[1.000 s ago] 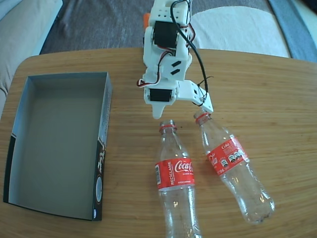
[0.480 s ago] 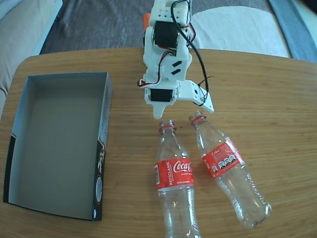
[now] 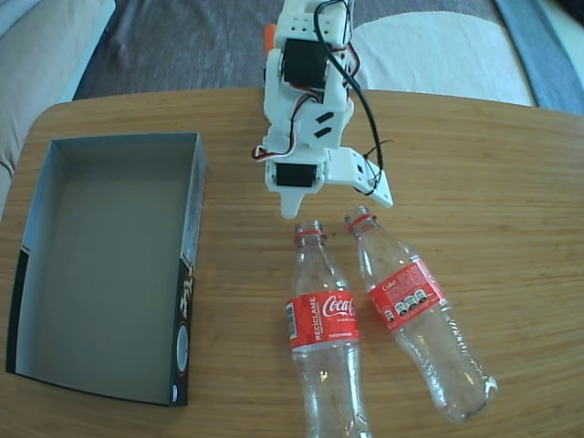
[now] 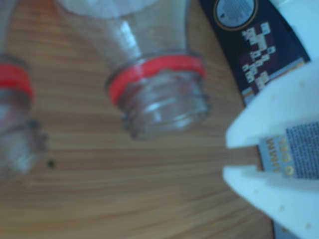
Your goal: Grasp the bottles and put them in the box.
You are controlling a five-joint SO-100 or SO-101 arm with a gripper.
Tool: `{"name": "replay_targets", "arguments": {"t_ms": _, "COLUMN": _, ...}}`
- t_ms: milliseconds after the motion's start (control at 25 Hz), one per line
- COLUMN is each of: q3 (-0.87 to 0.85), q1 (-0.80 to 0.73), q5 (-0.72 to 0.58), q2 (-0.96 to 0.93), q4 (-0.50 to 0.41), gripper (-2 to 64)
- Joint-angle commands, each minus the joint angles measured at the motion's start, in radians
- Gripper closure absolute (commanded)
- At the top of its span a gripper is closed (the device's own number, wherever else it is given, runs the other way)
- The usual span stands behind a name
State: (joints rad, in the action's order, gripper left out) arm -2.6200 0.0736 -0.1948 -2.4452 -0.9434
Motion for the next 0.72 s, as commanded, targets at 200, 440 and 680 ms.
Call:
{"name": "replay_targets", "arguments": {"t_ms": 200, "q3": 0.199, "q1": 0.104, "q5": -0.003, "q2": 0.0, "q4": 0.012, "gripper": 61.0}}
{"name": "replay_targets", "arguments": {"t_ms": 440, "q3": 0.301, "q1": 0.147, "q5": -0.083, "q2": 0.0, "q4": -0.005, "gripper": 60.9}}
{"name": "replay_targets", "arguments": {"t_ms": 680, "q3": 0.336, "q1": 0.138, "q5": -0.344, "q2": 0.0, "q4": -0.005, "gripper": 60.9}}
